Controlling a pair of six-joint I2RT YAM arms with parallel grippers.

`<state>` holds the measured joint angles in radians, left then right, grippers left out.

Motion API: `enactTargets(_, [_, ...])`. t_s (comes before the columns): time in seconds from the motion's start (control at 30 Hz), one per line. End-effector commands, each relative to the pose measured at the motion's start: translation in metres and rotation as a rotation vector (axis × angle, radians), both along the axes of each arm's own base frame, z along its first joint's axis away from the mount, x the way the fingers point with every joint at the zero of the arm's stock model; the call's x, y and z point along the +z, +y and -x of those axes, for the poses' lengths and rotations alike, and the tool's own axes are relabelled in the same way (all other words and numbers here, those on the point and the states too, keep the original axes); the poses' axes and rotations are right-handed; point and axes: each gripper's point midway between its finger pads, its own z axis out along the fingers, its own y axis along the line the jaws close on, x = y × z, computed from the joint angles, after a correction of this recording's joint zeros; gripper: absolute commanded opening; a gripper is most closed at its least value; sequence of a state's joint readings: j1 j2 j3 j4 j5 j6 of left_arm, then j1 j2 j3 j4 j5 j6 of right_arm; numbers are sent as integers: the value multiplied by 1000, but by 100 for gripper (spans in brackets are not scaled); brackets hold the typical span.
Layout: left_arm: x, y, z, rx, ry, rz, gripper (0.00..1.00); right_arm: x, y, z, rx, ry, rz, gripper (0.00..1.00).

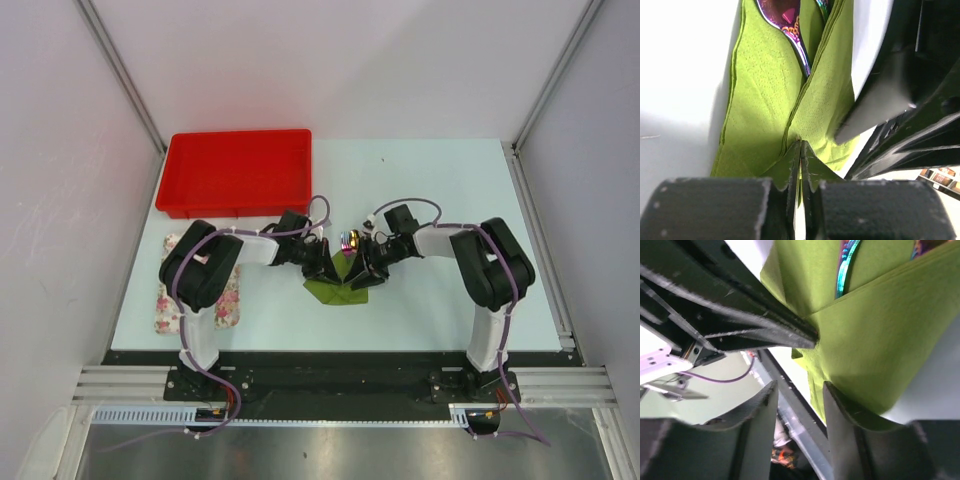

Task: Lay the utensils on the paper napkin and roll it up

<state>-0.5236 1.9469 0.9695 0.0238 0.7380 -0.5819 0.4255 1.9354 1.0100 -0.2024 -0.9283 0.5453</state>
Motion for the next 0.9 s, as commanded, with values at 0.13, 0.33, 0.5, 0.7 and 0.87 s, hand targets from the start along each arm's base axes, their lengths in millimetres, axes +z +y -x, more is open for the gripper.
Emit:
enactTargets(0.13, [-6,-2,-13,-5,-57,-21,4,37,-12,-40,-32,-305,141,16])
enactTargets(0.33, [-7,-2,-13,-3,-61,-24,4,23,-9,-43,13,-380,255,4])
enactTargets(0.5, [-8,-2,-12,-8,-58,-23,3,11,-3,-53,29,-411,308,0])
enactTargets(0.7, [-8,-2,-14,-8,-62,-24,3,-6,4,-54,54,-407,324,0])
enactTargets(0.87, [-7,-2,-15,-7,-64,-23,3,-33,-1,-52,75,-387,376,0])
